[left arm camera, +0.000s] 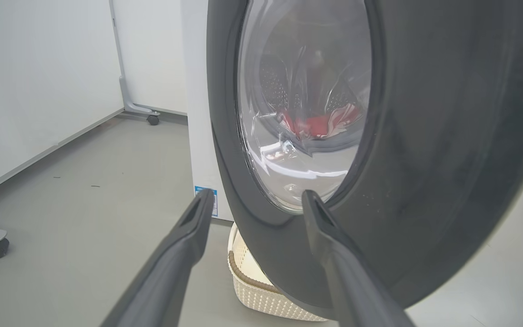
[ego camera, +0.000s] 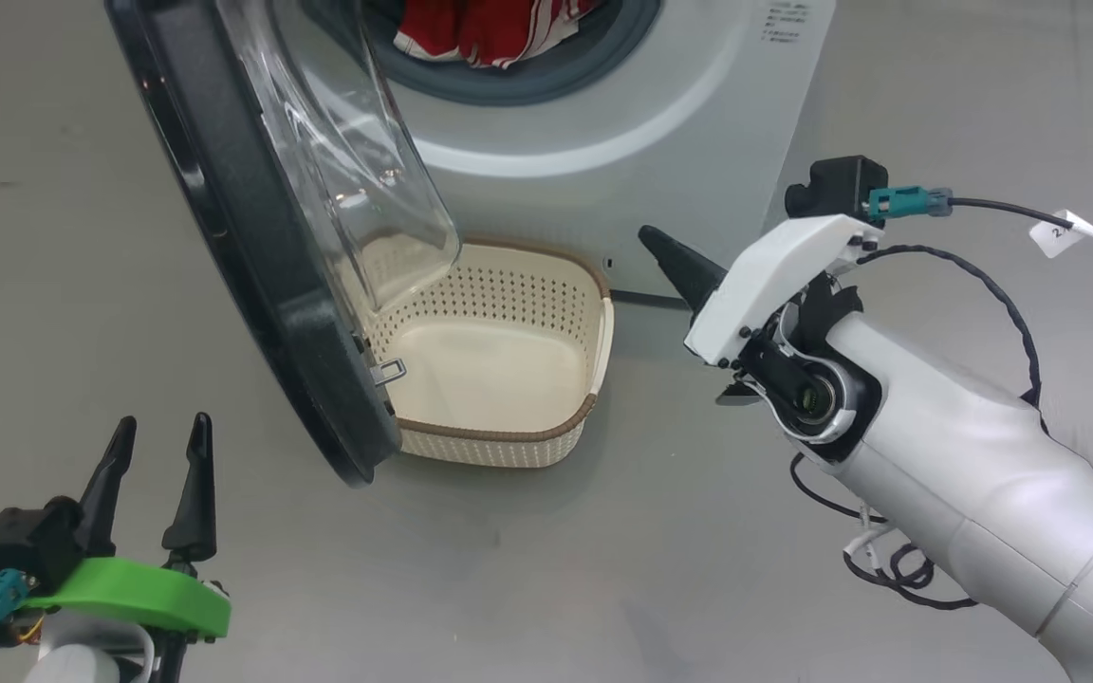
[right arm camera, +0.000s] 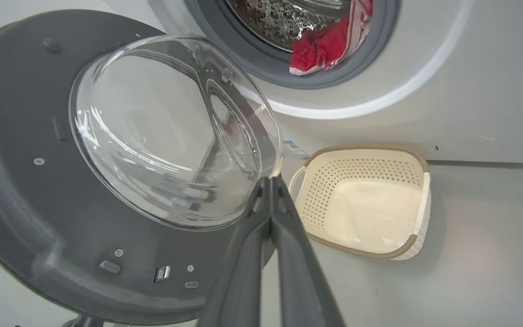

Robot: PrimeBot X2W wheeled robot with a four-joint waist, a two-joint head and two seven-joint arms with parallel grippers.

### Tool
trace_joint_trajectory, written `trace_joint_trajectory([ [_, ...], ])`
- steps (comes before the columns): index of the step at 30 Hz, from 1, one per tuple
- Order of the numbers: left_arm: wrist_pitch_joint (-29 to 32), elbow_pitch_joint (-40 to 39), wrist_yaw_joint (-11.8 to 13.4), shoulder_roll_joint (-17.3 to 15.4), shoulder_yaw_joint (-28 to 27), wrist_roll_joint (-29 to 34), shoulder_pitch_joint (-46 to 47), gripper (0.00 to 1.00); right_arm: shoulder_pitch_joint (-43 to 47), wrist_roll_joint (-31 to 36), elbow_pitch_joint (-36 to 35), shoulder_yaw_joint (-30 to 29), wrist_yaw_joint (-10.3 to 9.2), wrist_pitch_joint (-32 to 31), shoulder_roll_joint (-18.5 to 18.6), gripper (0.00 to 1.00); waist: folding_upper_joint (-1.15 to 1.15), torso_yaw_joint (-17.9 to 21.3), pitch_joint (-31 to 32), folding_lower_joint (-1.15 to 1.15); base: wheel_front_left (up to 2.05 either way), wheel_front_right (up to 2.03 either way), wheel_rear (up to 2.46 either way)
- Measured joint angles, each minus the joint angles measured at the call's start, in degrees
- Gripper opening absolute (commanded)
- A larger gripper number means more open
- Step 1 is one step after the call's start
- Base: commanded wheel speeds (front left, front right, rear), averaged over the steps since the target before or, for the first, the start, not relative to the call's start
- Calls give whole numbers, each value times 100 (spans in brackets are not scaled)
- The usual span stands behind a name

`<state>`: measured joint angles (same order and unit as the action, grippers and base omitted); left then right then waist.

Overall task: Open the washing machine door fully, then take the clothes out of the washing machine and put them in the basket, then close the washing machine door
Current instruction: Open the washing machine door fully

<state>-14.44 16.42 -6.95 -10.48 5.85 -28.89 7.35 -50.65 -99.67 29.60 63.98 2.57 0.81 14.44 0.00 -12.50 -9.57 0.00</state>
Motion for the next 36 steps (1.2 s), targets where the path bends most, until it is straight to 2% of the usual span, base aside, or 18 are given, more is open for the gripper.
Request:
trace_joint_trajectory([
  [6, 0, 41, 1, 63, -122, 138, -156, 100, 108, 1036, -57, 508, -19, 827, 286, 0, 0, 282, 340, 0, 0, 0, 0],
  [8, 0, 44, 2, 65, -154, 172, -188, 100, 161, 1185, -79, 560, -29, 967, 327, 0, 0, 330, 392, 0, 0, 0, 0],
  [11, 0, 44, 11, 73, -234, 236, -326, 100, 376, 1648, -133, 715, -233, 1504, 495, 0, 0, 530, 573, 0, 0, 0, 0],
  [17, 0, 44, 19, 148, -318, 292, -443, 100, 791, 2038, -243, 605, -536, 1460, 726, 0, 0, 800, 793, 0, 0, 0, 0],
  [20, 0, 37, 30, 201, -339, 335, -447, 100, 1029, 2217, -324, 319, -732, 1438, 843, 0, 0, 898, 883, 0, 0, 0, 0],
  [24, 0, 5, 56, 235, -414, 337, -470, 100, 1214, 2776, -561, -602, -880, 1403, 934, 0, 0, 1008, 948, 0, 0, 0, 0],
  [28, 0, -4, 67, 243, -525, 339, -521, 100, 1603, 3253, -823, -1207, -929, 1403, 967, 0, 0, 1068, 961, 0, 0, 0, 0],
  [36, 0, -33, 68, 254, -717, 349, -531, 100, 2602, 4119, -1321, -1923, -979, 1395, 832, 0, 0, 1122, 912, 0, 0, 0, 0],
])
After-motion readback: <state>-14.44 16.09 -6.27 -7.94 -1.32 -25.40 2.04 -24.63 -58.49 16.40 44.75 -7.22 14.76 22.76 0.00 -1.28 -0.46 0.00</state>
